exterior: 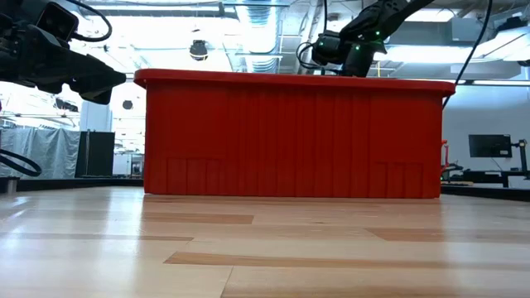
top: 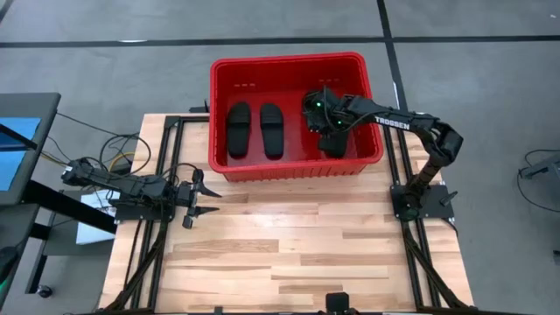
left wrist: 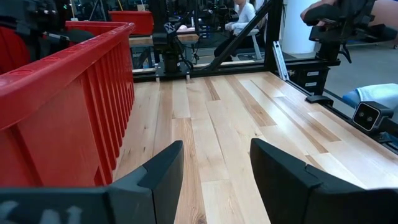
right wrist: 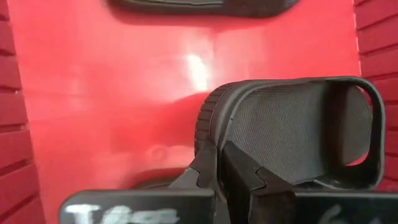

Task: Pick and place slides into bin
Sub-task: Put the slide into the bin

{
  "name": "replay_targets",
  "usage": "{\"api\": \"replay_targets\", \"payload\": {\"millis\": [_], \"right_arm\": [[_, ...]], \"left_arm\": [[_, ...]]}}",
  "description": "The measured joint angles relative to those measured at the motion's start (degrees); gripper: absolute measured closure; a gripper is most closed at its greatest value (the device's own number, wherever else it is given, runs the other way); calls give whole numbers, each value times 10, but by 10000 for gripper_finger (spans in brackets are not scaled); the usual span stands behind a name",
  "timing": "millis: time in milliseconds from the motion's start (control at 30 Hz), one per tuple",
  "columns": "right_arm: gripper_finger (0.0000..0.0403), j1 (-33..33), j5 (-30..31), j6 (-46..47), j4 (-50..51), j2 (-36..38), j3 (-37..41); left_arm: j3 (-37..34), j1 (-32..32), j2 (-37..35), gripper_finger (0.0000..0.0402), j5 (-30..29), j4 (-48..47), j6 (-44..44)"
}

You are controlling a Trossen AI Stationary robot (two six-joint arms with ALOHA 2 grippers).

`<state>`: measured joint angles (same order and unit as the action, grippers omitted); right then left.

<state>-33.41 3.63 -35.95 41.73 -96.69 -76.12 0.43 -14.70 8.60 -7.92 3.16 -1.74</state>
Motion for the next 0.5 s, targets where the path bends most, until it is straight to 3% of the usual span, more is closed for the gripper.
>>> {"api": "replay_targets", "payload": {"millis": [500], "right_arm": [[403,8,-8,10,-1,-1,0]], "left_arm": [[0,0,0,223,0,0,0]]}}
